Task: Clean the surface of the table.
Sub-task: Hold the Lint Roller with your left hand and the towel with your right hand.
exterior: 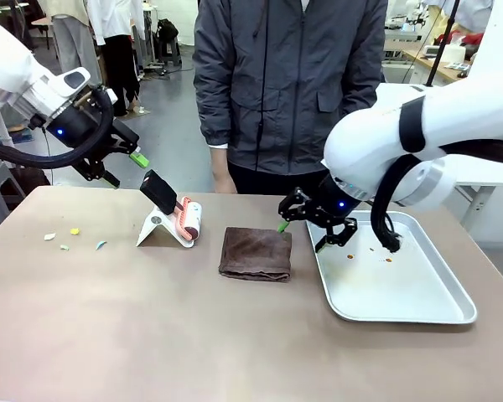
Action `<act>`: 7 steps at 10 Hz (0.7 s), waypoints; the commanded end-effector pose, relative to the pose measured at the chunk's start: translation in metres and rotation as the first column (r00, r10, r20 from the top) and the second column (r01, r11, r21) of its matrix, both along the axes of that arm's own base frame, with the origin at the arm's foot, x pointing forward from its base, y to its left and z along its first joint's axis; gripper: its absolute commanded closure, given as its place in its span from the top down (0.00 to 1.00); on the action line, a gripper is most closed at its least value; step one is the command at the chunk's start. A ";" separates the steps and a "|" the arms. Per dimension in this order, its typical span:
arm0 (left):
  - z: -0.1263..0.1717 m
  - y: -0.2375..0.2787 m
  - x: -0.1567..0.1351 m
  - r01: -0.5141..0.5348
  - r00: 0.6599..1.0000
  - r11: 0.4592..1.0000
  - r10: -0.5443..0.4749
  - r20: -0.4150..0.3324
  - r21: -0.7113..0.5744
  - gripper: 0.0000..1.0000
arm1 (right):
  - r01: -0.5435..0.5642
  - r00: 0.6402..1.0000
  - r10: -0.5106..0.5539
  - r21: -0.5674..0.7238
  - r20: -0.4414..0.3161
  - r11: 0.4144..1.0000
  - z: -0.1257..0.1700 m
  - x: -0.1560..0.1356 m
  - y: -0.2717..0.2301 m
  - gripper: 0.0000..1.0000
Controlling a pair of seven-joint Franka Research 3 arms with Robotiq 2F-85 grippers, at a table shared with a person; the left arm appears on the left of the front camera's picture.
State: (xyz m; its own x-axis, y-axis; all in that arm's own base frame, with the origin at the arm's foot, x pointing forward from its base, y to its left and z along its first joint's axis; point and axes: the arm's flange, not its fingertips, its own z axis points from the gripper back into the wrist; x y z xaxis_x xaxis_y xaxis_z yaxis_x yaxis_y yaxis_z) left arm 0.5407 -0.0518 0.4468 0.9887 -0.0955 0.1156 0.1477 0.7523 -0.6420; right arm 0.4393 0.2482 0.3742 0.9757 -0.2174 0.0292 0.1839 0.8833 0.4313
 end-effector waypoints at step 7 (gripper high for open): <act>-0.042 -0.010 0.048 -0.037 0.995 0.997 0.031 -0.099 -0.060 1.00 | -0.136 0.988 0.142 -0.105 0.051 0.985 -0.068 0.049 0.051 1.00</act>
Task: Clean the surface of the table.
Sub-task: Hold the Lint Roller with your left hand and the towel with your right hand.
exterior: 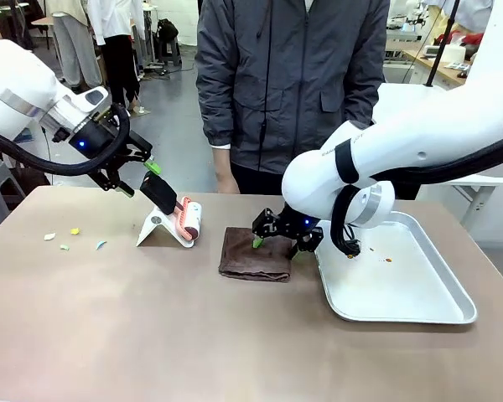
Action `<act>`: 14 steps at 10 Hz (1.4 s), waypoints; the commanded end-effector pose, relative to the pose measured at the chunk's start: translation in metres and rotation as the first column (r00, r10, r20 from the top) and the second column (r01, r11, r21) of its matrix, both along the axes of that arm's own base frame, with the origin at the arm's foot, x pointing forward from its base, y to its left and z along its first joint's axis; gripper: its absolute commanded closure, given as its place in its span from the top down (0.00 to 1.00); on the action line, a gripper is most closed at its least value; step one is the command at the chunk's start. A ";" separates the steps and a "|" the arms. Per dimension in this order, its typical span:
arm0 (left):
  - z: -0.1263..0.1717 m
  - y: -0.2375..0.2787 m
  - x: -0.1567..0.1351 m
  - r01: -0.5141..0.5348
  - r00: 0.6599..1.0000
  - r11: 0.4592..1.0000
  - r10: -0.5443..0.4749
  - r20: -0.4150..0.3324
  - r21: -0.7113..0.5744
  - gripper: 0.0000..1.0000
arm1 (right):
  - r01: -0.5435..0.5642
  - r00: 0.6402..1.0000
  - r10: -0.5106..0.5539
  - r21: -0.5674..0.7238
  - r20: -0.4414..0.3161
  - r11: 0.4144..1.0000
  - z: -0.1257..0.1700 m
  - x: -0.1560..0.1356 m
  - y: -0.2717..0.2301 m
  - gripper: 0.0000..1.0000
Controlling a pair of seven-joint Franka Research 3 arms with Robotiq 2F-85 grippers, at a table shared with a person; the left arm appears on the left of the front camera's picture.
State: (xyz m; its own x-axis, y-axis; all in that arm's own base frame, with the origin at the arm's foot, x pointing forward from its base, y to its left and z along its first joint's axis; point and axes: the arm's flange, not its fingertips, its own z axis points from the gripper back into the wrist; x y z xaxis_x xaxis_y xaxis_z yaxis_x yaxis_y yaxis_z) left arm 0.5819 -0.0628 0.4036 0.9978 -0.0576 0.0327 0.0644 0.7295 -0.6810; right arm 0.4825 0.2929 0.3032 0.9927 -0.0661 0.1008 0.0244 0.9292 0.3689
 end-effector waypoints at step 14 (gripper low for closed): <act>-0.013 0.002 0.022 -0.003 1.000 0.998 0.003 -0.001 -0.059 0.00 | 0.098 0.994 -0.100 -0.051 -0.040 0.994 -0.005 0.010 0.017 0.36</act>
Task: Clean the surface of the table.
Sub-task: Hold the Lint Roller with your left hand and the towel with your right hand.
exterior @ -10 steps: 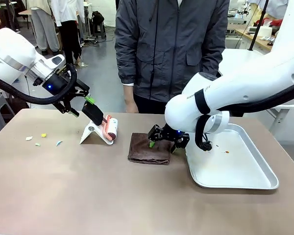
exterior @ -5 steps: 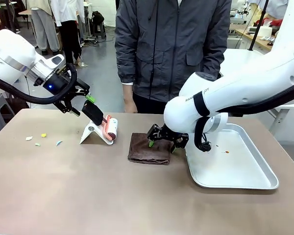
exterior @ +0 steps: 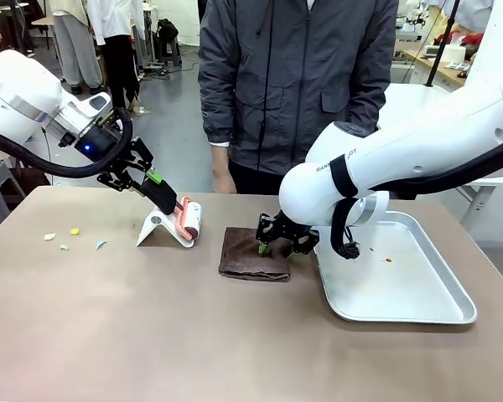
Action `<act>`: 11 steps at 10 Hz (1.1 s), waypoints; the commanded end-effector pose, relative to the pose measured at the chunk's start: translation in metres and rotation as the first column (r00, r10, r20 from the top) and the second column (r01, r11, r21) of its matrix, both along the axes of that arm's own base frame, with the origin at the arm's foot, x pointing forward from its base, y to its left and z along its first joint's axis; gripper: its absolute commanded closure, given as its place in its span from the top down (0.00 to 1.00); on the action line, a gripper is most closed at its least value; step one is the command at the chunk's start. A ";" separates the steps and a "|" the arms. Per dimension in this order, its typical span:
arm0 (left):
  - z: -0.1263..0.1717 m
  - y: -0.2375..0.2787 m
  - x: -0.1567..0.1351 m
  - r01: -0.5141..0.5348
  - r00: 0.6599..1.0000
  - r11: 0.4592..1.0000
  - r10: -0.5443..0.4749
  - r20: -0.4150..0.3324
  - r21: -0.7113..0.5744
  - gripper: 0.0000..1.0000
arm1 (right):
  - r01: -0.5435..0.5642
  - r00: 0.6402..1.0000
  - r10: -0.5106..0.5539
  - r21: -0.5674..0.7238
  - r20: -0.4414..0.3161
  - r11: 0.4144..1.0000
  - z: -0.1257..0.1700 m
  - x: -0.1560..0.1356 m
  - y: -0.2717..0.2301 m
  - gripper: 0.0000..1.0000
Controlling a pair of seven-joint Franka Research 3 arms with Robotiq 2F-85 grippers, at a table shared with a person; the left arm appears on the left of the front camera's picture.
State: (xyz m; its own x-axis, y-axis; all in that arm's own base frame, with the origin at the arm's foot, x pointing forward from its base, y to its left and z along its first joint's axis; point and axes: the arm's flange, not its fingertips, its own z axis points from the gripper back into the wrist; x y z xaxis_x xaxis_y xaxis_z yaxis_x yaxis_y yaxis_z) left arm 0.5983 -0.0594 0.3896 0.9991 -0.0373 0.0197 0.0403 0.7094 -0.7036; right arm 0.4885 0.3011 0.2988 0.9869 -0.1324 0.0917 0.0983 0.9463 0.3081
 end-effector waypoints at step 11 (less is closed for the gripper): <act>0.014 0.000 -0.001 0.029 0.999 0.993 -0.025 0.035 -0.119 0.00 | 0.119 0.990 -0.108 0.144 -0.086 0.982 0.007 0.006 -0.010 0.00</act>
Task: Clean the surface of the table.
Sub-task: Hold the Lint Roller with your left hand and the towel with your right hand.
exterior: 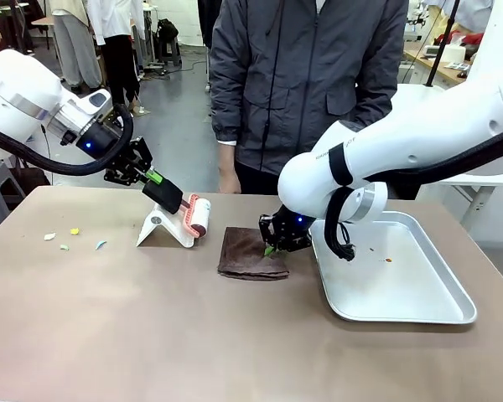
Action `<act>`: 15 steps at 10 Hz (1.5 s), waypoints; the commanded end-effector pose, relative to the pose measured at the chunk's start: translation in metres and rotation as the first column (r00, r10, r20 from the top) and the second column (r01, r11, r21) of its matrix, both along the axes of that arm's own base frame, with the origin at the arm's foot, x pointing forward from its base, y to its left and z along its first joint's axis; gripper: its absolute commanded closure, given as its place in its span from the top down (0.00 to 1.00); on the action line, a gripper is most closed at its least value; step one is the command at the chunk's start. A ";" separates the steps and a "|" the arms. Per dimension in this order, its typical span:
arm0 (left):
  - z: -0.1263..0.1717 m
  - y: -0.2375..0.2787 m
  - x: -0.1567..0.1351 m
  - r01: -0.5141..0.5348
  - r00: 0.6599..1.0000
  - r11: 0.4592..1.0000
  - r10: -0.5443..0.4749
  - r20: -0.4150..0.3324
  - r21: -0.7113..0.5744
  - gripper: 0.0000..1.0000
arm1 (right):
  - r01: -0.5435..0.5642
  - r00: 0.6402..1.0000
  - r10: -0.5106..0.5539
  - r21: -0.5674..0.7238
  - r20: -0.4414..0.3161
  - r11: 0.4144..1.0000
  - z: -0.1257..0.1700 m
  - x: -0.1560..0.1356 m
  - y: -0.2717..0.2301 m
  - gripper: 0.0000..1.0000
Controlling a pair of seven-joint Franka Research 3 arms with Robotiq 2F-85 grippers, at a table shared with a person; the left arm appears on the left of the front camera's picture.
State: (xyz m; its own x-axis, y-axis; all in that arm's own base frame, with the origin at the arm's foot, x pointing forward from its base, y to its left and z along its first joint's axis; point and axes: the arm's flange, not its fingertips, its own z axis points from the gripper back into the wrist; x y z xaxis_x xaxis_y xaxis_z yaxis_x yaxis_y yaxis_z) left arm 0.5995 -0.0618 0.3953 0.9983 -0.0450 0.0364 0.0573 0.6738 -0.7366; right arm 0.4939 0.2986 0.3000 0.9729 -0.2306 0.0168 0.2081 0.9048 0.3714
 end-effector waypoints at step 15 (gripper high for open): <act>0.028 0.291 -0.270 0.005 0.984 0.795 0.103 0.143 -0.606 0.00 | 0.153 0.940 -0.339 0.847 0.034 0.509 0.128 -0.163 -0.314 0.00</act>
